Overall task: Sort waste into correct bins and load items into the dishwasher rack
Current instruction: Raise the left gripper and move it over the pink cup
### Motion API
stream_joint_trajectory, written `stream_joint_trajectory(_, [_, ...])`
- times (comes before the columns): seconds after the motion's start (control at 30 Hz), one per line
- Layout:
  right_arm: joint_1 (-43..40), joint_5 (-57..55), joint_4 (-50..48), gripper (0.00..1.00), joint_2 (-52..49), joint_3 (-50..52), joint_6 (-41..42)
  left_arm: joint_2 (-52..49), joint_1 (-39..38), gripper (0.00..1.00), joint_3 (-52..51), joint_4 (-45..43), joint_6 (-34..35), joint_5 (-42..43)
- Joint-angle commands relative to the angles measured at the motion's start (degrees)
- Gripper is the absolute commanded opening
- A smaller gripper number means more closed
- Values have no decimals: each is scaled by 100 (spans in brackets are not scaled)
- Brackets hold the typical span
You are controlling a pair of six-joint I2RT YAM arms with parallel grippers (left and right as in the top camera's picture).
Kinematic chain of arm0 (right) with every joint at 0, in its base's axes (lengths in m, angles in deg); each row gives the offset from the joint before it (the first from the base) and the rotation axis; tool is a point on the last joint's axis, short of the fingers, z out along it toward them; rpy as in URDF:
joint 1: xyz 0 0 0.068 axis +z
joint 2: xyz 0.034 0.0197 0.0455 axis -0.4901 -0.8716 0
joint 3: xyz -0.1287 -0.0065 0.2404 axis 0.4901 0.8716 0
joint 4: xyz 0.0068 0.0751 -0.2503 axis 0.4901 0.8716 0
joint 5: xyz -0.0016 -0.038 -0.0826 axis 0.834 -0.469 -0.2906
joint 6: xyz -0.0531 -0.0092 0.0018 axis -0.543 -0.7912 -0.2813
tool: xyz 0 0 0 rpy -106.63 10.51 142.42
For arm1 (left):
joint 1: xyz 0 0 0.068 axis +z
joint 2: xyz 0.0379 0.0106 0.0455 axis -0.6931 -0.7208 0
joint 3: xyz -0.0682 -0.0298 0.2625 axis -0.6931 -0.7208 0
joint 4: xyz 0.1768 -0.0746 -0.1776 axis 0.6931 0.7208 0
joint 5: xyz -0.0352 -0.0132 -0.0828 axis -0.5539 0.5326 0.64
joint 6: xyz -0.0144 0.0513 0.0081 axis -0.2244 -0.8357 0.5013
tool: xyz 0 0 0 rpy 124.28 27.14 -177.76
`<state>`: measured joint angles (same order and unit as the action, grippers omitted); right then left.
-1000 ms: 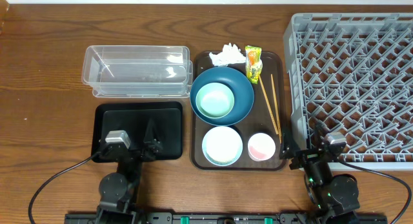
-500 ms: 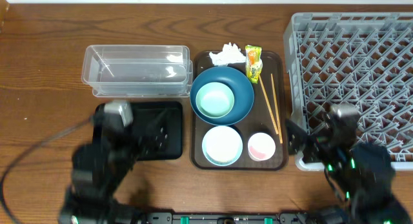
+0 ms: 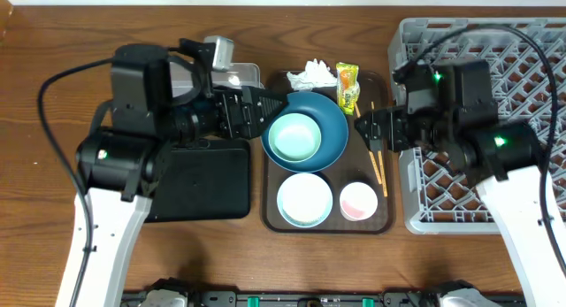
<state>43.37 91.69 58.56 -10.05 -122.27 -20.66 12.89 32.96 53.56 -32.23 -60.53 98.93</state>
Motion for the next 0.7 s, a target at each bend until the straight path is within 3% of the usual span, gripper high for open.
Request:
stream_joint_trajectory(0.0, [-308,341,22,99,-9,-269,133,-221,-297,93,79,317,-181,245])
stream_joint_trajectory(0.07, [-632,199,31,99,35,-282,509,-315,-732,93,79,743,-402,-505])
stream_joint_trajectory(0.17, [-1368,140,94,99,81,-282,1084,-476,-1648,91,79,1228,-431,-2315])
stream_joint_trajectory(0.3, [-2282,710,439,99,81,-282,1152,-905,-2771,87,79,1226,-352,-3838])
stream_joint_trajectory(0.4, [-2651,835,846,99,81,-282,881,-1401,-3375,78,79,1099,-317,-3985])
stream_joint_trajectory(0.67, [-2708,691,1554,99,81,-280,227,-2697,-4186,71,79,970,-214,-3971])
